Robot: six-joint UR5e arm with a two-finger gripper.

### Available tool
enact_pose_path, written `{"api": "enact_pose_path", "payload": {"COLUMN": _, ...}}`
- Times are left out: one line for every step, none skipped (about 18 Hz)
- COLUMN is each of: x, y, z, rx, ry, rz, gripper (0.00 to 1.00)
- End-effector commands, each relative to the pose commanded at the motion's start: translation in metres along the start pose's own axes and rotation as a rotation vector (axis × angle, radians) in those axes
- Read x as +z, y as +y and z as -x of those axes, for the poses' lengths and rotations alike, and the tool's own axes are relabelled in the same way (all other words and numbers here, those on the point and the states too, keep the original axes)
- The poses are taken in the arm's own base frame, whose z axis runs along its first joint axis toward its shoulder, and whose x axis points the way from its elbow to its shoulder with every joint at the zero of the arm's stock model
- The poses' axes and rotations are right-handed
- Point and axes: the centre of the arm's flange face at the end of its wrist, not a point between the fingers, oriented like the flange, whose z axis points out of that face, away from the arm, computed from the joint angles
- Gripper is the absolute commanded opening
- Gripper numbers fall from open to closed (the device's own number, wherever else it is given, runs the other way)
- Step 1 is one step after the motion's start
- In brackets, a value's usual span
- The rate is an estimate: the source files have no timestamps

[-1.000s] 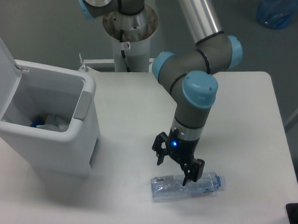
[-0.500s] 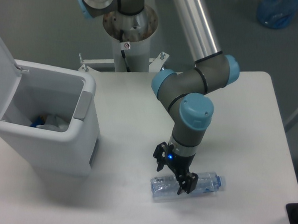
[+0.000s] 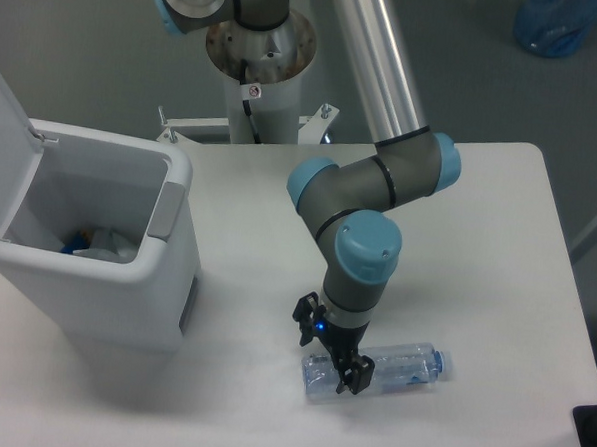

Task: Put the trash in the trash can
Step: 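Close the gripper around the bottle's middle and lift it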

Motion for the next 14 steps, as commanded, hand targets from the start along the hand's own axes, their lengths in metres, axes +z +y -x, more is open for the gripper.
{"api": "enact_pose_path", "payload": {"x": 0.003, "y": 0.0, "z": -0.001, "rx": -0.002, "ry": 0.003, "rz": 0.001, "gripper": 1.0}}
{"api": "enact_pose_path", "payload": {"x": 0.005, "y": 0.0, "z": 0.0, "rx": -0.003, "ry": 0.006, "rz": 0.001, "gripper": 1.0}}
{"api": "enact_pose_path", "payload": {"x": 0.009, "y": 0.0, "z": 0.001, "rx": -0.008, "ry": 0.009, "rz": 0.003, "gripper": 1.0}}
{"api": "enact_pose_path", "payload": {"x": 0.01, "y": -0.002, "z": 0.003, "rx": -0.011, "ry": 0.008, "rz": 0.003, "gripper": 1.0}}
{"api": "enact_pose_path", "payload": {"x": 0.013, "y": -0.005, "z": 0.004, "rx": -0.015, "ry": 0.01, "rz": 0.003, "gripper": 1.0}}
{"api": "enact_pose_path", "payload": {"x": 0.013, "y": -0.006, "z": 0.005, "rx": -0.026, "ry": 0.009, "rz": 0.004, "gripper": 1.0}}
{"api": "enact_pose_path", "payload": {"x": 0.013, "y": -0.007, "z": 0.006, "rx": -0.026, "ry": 0.004, "rz": 0.012, "gripper": 1.0}}
{"api": "enact_pose_path", "payload": {"x": 0.014, "y": -0.006, "z": 0.005, "rx": -0.024, "ry": 0.001, "rz": 0.03, "gripper": 0.99}}
{"api": "enact_pose_path", "payload": {"x": 0.014, "y": -0.005, "z": 0.006, "rx": -0.024, "ry": -0.002, "rz": 0.042, "gripper": 0.96}}
{"api": "enact_pose_path", "payload": {"x": 0.013, "y": -0.006, "z": 0.005, "rx": -0.024, "ry": -0.003, "rz": 0.047, "gripper": 0.91}}
{"api": "enact_pose_path", "payload": {"x": 0.012, "y": -0.006, "z": 0.005, "rx": -0.026, "ry": -0.003, "rz": 0.049, "gripper": 0.82}}
{"api": "enact_pose_path", "payload": {"x": 0.011, "y": -0.006, "z": 0.004, "rx": -0.025, "ry": -0.005, "rz": 0.048, "gripper": 0.74}}
{"api": "enact_pose_path", "payload": {"x": 0.011, "y": -0.006, "z": 0.004, "rx": -0.025, "ry": -0.005, "rz": 0.048, "gripper": 0.66}}
{"api": "enact_pose_path", "payload": {"x": 0.01, "y": -0.006, "z": 0.005, "rx": -0.03, "ry": -0.006, "rz": 0.048, "gripper": 0.62}}
